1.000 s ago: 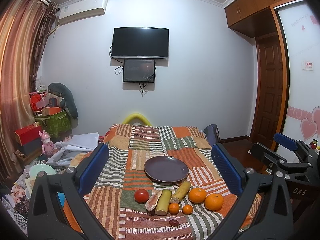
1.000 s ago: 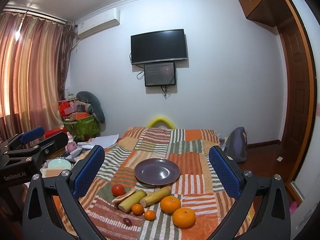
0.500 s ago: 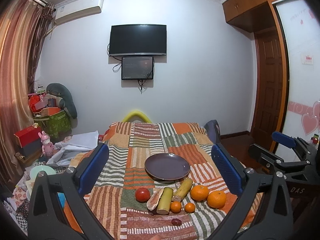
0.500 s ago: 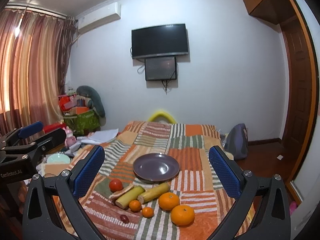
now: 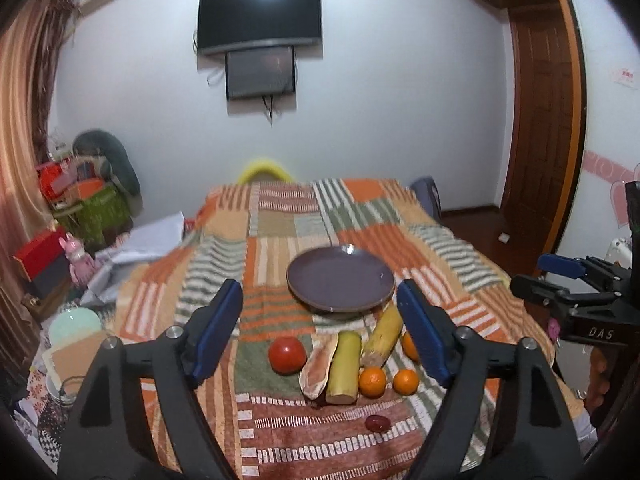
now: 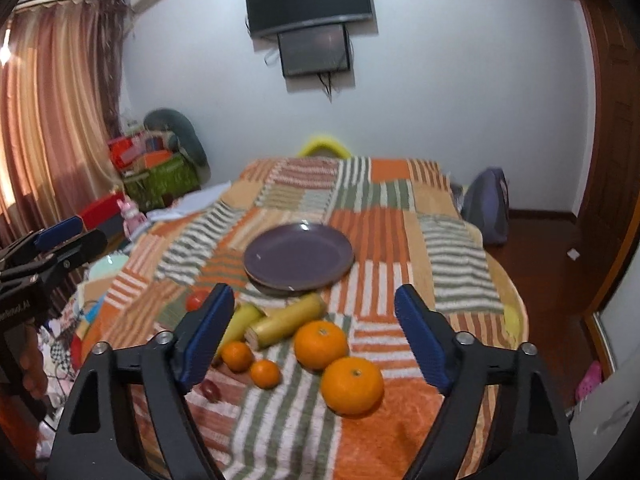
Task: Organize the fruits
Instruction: 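Grasp the red tomato with the left gripper while the right gripper grasps the large orange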
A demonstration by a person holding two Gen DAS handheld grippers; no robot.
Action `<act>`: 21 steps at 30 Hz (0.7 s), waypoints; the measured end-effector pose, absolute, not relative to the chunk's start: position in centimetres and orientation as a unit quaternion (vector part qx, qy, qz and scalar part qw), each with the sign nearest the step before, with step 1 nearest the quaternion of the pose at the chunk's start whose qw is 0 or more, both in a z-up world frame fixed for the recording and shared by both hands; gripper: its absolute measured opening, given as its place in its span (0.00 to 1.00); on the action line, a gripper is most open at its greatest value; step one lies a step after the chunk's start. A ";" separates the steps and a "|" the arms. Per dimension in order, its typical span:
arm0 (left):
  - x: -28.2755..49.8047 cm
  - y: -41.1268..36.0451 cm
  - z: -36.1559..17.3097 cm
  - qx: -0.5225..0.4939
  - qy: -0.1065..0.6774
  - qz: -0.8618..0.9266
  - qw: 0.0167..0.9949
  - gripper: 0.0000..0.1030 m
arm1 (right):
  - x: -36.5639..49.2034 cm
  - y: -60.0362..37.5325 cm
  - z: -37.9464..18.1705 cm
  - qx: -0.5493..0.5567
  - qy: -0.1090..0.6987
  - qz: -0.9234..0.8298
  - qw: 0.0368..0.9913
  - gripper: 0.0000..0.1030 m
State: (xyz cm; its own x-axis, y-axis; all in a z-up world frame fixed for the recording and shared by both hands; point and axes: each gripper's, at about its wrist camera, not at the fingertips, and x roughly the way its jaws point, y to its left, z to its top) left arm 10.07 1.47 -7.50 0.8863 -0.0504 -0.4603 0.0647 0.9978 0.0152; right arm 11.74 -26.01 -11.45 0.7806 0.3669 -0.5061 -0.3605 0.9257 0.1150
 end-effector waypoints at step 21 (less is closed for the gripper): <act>19.4 5.2 -20.6 -0.028 0.444 -0.038 0.895 0.50 | 16.1 -27.3 -21.1 0.009 0.424 0.183 0.887 0.62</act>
State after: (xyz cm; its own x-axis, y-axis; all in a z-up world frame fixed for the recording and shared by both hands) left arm 19.40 5.19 -20.57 0.6022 -0.0926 -0.7929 0.0420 0.9955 -0.0844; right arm 16.14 -27.35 -21.09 0.5742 0.3313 -0.7487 -0.3167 0.9332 0.1701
